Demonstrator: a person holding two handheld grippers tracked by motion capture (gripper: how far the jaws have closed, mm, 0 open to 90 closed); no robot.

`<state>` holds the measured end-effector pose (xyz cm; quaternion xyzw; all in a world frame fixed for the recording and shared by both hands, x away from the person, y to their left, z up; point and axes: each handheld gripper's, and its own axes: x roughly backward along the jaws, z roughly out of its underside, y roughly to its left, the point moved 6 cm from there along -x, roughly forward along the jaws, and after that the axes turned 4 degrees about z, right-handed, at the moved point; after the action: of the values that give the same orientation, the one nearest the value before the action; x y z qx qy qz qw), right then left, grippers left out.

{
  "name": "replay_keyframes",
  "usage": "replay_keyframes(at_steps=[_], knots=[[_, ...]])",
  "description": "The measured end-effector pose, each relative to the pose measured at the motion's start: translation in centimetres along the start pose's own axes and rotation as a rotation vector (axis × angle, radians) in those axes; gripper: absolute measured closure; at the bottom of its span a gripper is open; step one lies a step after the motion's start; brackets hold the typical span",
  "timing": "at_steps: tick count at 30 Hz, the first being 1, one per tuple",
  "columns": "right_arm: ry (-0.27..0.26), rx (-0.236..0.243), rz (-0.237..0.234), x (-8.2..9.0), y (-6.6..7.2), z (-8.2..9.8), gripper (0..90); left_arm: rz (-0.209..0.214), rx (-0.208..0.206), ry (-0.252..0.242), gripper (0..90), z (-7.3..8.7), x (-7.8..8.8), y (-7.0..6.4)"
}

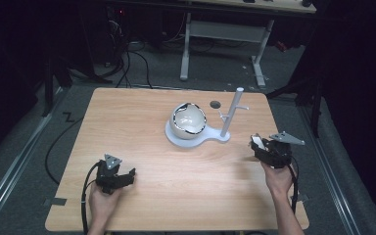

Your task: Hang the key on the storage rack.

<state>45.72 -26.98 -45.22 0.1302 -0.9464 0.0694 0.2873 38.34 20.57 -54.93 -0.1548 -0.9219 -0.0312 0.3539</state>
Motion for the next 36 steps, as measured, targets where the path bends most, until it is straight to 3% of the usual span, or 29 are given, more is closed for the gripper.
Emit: replay_keyframes(at_steps=[15,36], knots=[[-0.061,0.018,-0.035,2.2,0.4,-1.8,51.3,0.0,-0.001,0.0,22.9,0.0,0.0,0.0],[-0.111,0.046,-0.043,4.0,0.6,-3.8,51.2,0.002,-0.002,0.0,22.9,0.0,0.0,0.0]])
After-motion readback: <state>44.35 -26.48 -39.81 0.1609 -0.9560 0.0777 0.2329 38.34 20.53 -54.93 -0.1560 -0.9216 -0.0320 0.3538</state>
